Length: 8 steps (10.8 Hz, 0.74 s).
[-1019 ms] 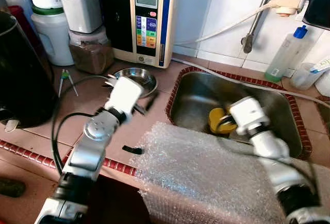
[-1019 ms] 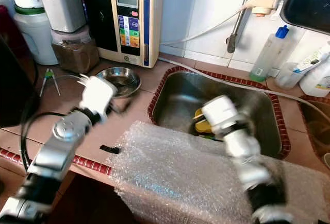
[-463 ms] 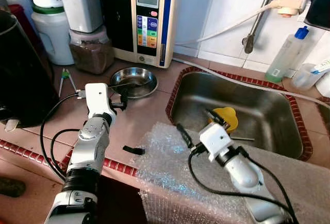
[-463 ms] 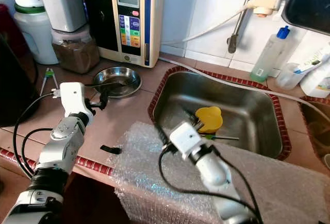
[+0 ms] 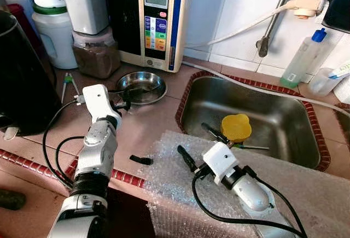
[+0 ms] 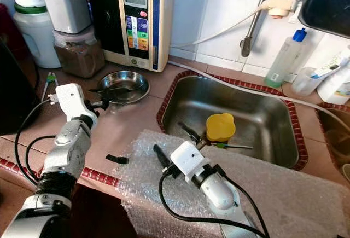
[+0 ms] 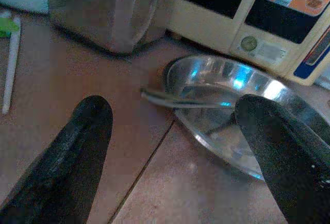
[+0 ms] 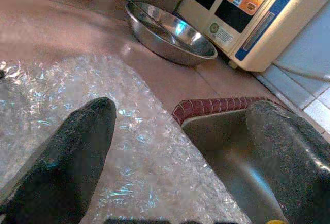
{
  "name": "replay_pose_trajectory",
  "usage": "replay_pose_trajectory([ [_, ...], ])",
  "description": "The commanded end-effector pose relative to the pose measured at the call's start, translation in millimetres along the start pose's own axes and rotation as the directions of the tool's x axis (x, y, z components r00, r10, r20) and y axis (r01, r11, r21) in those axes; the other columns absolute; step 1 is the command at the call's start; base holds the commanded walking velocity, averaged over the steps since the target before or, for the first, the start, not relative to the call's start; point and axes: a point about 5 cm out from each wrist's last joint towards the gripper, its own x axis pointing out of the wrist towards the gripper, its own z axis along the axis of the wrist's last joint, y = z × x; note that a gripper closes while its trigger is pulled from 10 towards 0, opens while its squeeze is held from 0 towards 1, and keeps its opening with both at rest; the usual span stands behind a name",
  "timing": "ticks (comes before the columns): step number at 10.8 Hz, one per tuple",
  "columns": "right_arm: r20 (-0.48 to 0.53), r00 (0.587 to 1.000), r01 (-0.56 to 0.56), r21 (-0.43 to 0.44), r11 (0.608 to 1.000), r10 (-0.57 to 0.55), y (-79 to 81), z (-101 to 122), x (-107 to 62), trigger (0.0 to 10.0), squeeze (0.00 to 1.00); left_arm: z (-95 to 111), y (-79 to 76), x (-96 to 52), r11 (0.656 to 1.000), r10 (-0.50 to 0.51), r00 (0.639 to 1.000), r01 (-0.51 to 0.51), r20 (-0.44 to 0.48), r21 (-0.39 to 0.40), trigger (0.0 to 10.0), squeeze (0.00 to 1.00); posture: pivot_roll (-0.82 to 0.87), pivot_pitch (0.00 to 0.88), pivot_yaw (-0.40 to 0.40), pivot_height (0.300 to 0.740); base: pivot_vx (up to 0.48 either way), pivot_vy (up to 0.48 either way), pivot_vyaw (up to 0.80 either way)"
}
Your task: Kitchen organization
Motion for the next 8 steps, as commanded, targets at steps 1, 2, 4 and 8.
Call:
replay_pose_trajectory([
  [1, -0.004, 1.000, -0.005, -0.008, 1.000, 0.005, -0.6, 1.5, -0.9, 10.0, 1.00, 2.5, -3.9, 3.3, 1.000, 0.006, 1.000, -0.006, 0.002, -0.026, 10.0, 0.00, 0.12, 0.000, -0.057, 0.740, 0.000, 0.000, 0.00],
  [2, -0.008, 1.000, -0.005, -0.012, 1.000, 0.005, -0.8, 1.3, 0.3, 10.0, 1.00, 0.6, -4.1, 4.7, 0.998, 0.009, 1.000, -0.009, -0.001, -0.056, 10.0, 0.00, 0.12, 0.000, -0.055, 0.740, 0.000, 0.000, 0.00],
  [4, -0.013, 1.000, -0.002, 0.000, 1.000, 0.002, -0.2, 2.1, 1.4, 10.0, 1.00, 0.3, -3.6, 9.2, 0.994, 0.040, 0.999, -0.038, 0.012, -0.099, 0.0, 0.00, 0.12, 0.000, -0.060, 0.740, 0.000, 0.000, 0.00],
  [8, -0.022, 1.000, 0.002, 0.009, 1.000, -0.002, -0.4, -0.3, 1.1, 10.0, 1.00, -0.7, -13.5, 16.5, 0.969, 0.067, 0.997, -0.071, -0.023, -0.236, 10.0, 0.00, 0.12, 0.000, -0.064, 0.740, 0.000, 0.000, 0.00],
])
